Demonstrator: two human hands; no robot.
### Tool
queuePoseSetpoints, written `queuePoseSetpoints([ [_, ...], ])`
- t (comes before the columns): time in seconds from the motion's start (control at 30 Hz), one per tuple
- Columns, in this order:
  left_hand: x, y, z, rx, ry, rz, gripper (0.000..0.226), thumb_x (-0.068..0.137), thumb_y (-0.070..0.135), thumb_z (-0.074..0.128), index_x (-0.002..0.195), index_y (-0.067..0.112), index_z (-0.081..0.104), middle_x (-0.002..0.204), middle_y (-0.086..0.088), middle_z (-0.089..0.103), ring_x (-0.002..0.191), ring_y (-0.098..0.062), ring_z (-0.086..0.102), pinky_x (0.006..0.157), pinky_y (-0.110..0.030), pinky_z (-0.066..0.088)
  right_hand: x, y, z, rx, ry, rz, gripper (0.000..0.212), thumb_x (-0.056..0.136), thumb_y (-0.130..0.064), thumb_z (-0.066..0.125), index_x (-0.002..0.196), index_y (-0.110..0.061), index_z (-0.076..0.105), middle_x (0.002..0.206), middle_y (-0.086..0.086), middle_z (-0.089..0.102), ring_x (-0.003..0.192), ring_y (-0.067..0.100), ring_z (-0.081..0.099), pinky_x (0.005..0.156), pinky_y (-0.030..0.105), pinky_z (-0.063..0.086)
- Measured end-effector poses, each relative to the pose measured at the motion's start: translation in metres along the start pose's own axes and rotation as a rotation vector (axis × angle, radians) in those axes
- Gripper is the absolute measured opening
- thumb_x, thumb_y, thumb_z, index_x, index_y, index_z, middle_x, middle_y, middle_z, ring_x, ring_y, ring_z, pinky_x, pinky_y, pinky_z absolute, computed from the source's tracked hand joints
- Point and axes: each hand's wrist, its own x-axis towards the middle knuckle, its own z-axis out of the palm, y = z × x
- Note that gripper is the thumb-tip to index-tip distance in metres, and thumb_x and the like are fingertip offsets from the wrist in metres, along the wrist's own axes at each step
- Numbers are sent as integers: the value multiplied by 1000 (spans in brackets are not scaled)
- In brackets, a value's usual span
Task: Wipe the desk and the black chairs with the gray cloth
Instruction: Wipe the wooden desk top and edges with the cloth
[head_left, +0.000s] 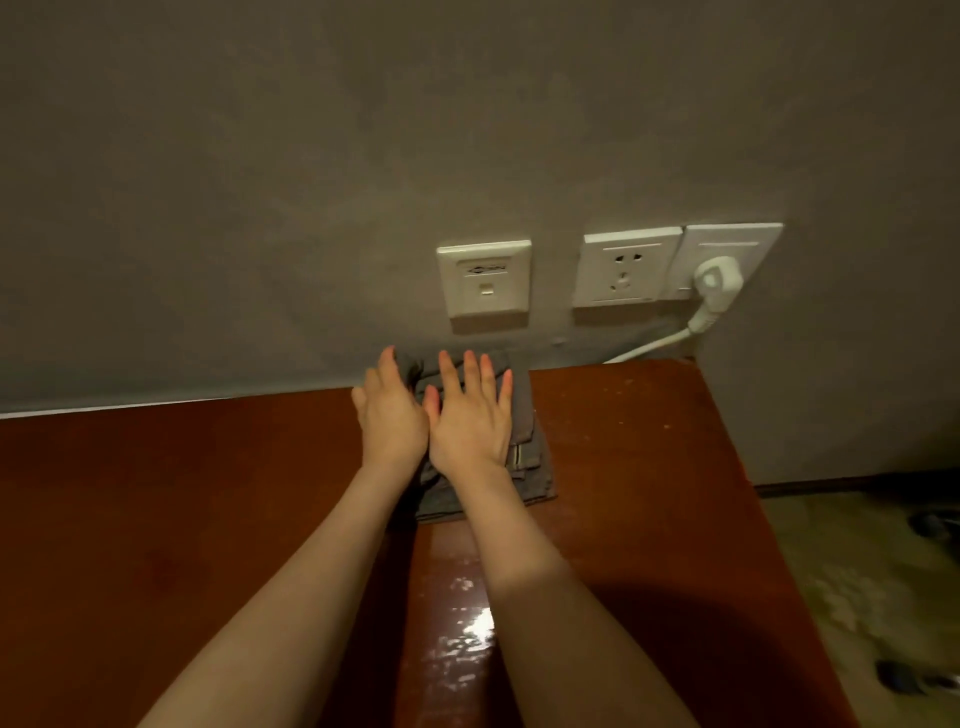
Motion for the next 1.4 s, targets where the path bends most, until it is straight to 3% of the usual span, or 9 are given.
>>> queuePoseSetpoints([
  [0.47,-34,110,78,-81,-59,202,44,93,14,50,134,2,41,132,-16,49,116,-32,42,96,-30,25,-12,124,-63,-29,79,165,53,101,-40,23,150,-25,14,158,5,8,146,19,-2,114,39,-12],
  [0.7,-53,144,96,-46,-128,267,54,93,19,52,140,1,33,140,-15,42,122,-32,38,101,-27,21,-31,156,-79,-33,158,267,53,101,-39,25,150,-25,13,158,5,7,146,19,-1,115,38,-9],
  [0.8,-71,162,101,-64,-185,284,55,93,19,51,142,4,31,141,-11,41,121,-29,36,102,-28,24,-47,174,-85,-19,196,349,53,100,-38,29,150,-25,17,158,6,11,146,21,4,116,41,-2],
  [0.93,-99,183,112,-71,-241,410,55,91,23,54,139,6,35,133,-10,46,111,-27,40,94,-24,24,-75,194,-93,29,222,536,53,99,-41,31,149,-27,21,153,7,28,141,26,22,111,50,18],
  [1.03,-125,196,115,-108,-292,455,57,90,23,55,140,7,34,131,-9,45,111,-27,38,96,-27,27,-98,209,-99,66,153,697,56,99,-46,24,151,-27,10,157,3,17,145,24,8,111,57,7],
  [1.17,-161,208,119,-167,-349,487,54,88,22,57,137,9,39,127,-8,47,109,-25,38,96,-31,32,-134,225,-106,51,399,728,72,93,-38,47,151,-16,10,158,14,3,145,29,1,112,58,2],
  [1.23,-170,211,122,-173,-337,504,50,88,20,57,135,10,42,125,-7,48,106,-24,38,93,-31,33,-141,235,-103,150,405,705,70,93,-34,49,151,-12,15,156,18,11,144,32,11,113,53,9],
  [1.33,-172,212,125,-153,-337,508,46,88,14,54,133,10,43,122,-8,48,105,-25,38,92,-33,34,-135,246,-101,527,141,721,51,100,-38,31,146,-15,29,147,17,36,132,31,37,109,43,29],
  [1.4,-171,212,126,-139,-326,510,43,89,11,53,131,10,44,121,-9,49,103,-26,39,92,-35,35,-133,248,-100,521,235,718,53,100,-34,35,147,-13,27,152,11,27,138,27,27,114,40,21],
])
